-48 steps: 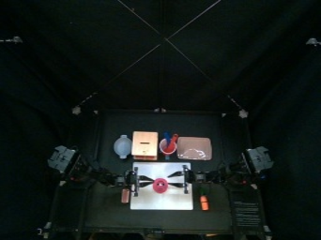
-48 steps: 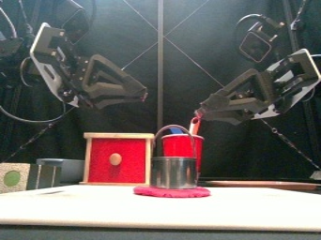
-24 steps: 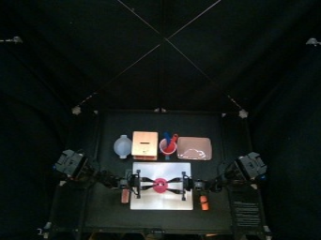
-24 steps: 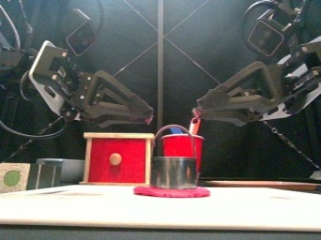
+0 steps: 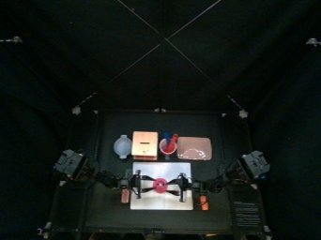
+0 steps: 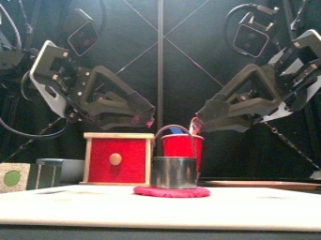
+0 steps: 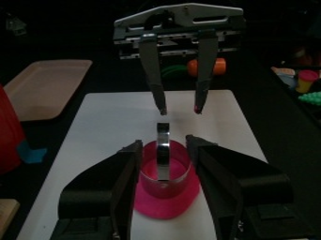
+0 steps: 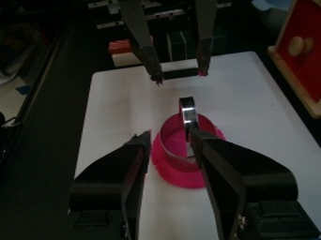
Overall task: Get the cutter from the drawer then cut the dough then place the extra dough in the bowl
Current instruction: Cut the dough
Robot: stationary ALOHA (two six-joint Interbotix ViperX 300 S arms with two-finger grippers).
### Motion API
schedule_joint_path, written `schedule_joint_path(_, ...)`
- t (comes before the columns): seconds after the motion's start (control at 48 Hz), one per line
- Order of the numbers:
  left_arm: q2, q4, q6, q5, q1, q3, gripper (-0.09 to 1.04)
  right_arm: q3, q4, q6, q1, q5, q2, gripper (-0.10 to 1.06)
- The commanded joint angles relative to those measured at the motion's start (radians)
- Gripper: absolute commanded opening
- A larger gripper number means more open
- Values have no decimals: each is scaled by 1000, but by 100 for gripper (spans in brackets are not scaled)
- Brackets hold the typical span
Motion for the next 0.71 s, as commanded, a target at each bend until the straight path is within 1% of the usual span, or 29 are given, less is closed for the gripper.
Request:
schedule_joint_path(0.021,-5,0,0,32,3,-35,81,-11,-9,-2,-14,12,-29,78)
schedule_joint_path(0.188,0,-2,2,86,23,-54,80,0,-9,-2,-37,17,-29,78)
schedule_joint_path(0.375,0,0,2,100,38,-58,80,-9,-25,-2,-57,43,-23,78)
schedule_joint_path(0.604,2,2,2,101,51,-61,80,-29,-77,-2,-75,80,-8,78)
schedule_joint_path(0.708,2,2,2,104,51,-61,80,-35,-114,-2,-86,92,-3,78)
